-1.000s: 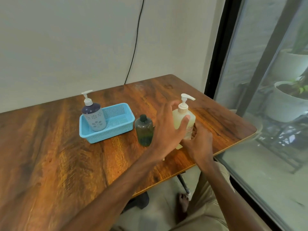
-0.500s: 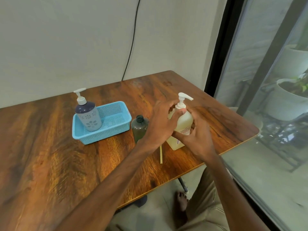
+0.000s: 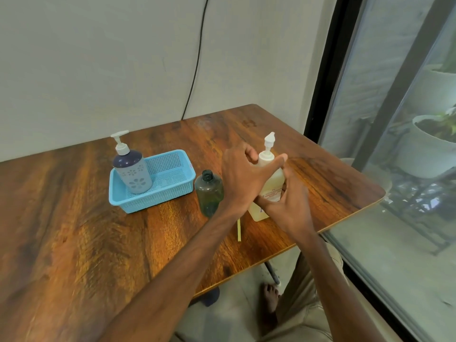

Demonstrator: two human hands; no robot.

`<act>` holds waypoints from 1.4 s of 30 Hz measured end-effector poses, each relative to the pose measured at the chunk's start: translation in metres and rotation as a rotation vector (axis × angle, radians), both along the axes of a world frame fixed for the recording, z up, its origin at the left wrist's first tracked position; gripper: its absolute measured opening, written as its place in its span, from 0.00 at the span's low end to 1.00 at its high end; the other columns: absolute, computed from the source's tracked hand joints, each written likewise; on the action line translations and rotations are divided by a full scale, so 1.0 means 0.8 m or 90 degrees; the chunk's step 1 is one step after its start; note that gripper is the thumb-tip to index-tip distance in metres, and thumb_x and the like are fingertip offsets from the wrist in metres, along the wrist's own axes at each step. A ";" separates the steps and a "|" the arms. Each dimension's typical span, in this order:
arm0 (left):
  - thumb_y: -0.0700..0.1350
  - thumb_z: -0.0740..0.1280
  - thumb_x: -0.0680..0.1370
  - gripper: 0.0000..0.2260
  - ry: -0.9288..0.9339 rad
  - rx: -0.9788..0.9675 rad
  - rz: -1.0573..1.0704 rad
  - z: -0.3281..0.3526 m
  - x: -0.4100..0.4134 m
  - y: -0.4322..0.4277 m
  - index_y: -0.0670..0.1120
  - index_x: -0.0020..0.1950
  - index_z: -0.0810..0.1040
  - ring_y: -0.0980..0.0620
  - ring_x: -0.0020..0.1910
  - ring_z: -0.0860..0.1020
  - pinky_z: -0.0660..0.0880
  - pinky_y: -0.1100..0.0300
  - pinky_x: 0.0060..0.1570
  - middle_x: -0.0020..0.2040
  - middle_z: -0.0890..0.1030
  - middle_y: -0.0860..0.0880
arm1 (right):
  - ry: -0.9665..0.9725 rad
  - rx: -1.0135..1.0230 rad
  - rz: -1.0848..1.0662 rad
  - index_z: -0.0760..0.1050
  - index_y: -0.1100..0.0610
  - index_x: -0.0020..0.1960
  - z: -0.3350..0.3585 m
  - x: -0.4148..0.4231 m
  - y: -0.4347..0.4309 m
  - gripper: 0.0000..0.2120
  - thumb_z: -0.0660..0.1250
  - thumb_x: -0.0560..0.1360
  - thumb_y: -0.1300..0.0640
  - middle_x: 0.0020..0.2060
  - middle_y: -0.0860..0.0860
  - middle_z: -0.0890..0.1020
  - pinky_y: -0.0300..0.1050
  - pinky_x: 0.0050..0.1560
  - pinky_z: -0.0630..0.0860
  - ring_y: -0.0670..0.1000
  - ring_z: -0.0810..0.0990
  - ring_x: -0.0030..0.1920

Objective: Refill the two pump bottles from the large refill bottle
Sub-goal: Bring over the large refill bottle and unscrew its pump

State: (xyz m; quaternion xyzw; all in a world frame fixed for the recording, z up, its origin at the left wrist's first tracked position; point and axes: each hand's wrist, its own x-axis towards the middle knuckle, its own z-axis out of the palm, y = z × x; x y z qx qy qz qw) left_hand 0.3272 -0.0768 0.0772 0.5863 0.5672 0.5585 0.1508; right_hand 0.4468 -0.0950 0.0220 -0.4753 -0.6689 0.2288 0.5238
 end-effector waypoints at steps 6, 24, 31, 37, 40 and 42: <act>0.63 0.73 0.77 0.18 0.078 -0.010 -0.078 -0.008 0.005 -0.003 0.53 0.60 0.78 0.55 0.59 0.72 0.70 0.59 0.58 0.54 0.78 0.59 | 0.023 -0.003 0.030 0.72 0.53 0.69 0.002 0.000 -0.002 0.38 0.80 0.63 0.46 0.52 0.33 0.81 0.29 0.44 0.77 0.36 0.82 0.51; 0.71 0.79 0.65 0.28 0.015 -0.106 -0.045 0.009 -0.001 0.016 0.48 0.43 0.77 0.57 0.37 0.79 0.72 0.66 0.37 0.39 0.82 0.52 | -0.009 -0.018 0.006 0.69 0.50 0.71 0.007 -0.001 -0.001 0.41 0.84 0.64 0.47 0.53 0.41 0.81 0.34 0.46 0.80 0.39 0.82 0.51; 0.61 0.71 0.80 0.13 0.044 -0.065 -0.149 -0.004 0.000 -0.002 0.54 0.59 0.81 0.59 0.60 0.74 0.68 0.67 0.54 0.55 0.79 0.60 | 0.005 -0.001 0.027 0.70 0.55 0.72 0.005 0.001 -0.003 0.40 0.83 0.63 0.53 0.53 0.31 0.80 0.26 0.45 0.76 0.34 0.81 0.52; 0.54 0.68 0.84 0.15 0.022 -0.084 -0.239 -0.010 -0.030 -0.019 0.53 0.70 0.77 0.63 0.60 0.78 0.80 0.58 0.58 0.59 0.80 0.61 | -0.010 0.004 0.011 0.68 0.52 0.73 0.004 -0.001 -0.002 0.43 0.83 0.63 0.49 0.57 0.41 0.80 0.28 0.49 0.75 0.38 0.79 0.55; 0.54 0.75 0.79 0.17 -0.021 -0.081 -0.197 -0.004 -0.027 -0.015 0.52 0.65 0.79 0.63 0.58 0.80 0.79 0.65 0.56 0.59 0.81 0.60 | -0.017 0.002 0.011 0.68 0.50 0.73 0.008 -0.001 -0.003 0.43 0.84 0.63 0.48 0.57 0.40 0.80 0.28 0.50 0.76 0.38 0.80 0.55; 0.57 0.79 0.74 0.20 -0.029 -0.065 -0.150 -0.005 -0.021 -0.011 0.51 0.59 0.78 0.63 0.55 0.80 0.78 0.67 0.52 0.55 0.82 0.58 | -0.020 -0.002 0.012 0.69 0.50 0.71 0.009 -0.001 -0.004 0.41 0.84 0.64 0.49 0.55 0.39 0.80 0.29 0.48 0.76 0.38 0.80 0.54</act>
